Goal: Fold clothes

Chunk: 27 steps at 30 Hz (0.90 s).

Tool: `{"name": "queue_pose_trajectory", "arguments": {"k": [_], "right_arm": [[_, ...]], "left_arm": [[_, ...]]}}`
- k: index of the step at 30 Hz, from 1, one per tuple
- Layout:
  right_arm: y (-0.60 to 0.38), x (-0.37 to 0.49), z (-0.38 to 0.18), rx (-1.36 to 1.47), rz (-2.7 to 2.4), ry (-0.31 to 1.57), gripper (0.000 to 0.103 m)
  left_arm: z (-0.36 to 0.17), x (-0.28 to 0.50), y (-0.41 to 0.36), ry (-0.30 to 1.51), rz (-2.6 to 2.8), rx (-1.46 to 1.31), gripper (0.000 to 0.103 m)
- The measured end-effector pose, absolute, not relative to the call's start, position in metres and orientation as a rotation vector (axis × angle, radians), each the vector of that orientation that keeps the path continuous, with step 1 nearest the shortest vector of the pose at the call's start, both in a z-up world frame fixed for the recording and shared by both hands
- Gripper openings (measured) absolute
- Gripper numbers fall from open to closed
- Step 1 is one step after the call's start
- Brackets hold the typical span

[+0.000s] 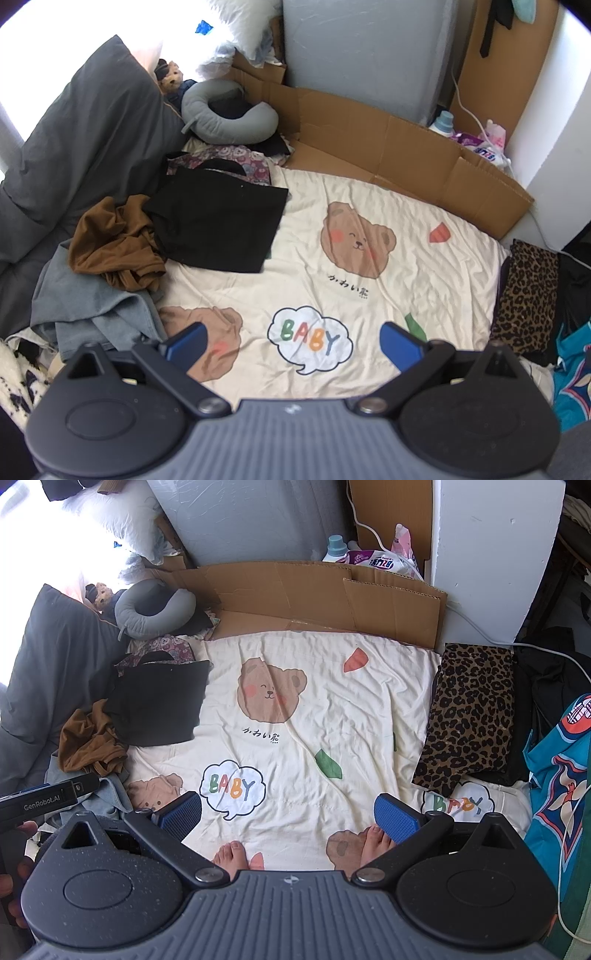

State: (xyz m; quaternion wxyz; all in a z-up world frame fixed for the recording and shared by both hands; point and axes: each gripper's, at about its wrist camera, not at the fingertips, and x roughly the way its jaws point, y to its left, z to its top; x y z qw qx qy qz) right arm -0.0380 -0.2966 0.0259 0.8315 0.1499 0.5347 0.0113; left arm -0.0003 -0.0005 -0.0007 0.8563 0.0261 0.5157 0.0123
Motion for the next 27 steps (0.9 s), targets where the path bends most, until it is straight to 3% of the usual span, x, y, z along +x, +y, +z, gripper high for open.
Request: {"name": "queue_pose_trajectory", "arguments": {"k": [27], "right_arm": [[-0.2959, -0.0402, 0.0272, 0.318, 0.021, 1.13, 0.103]], "left_arm": [[0.0004, 0.0016, 0.0016, 1.085, 0.032, 0.052, 0.101]]}}
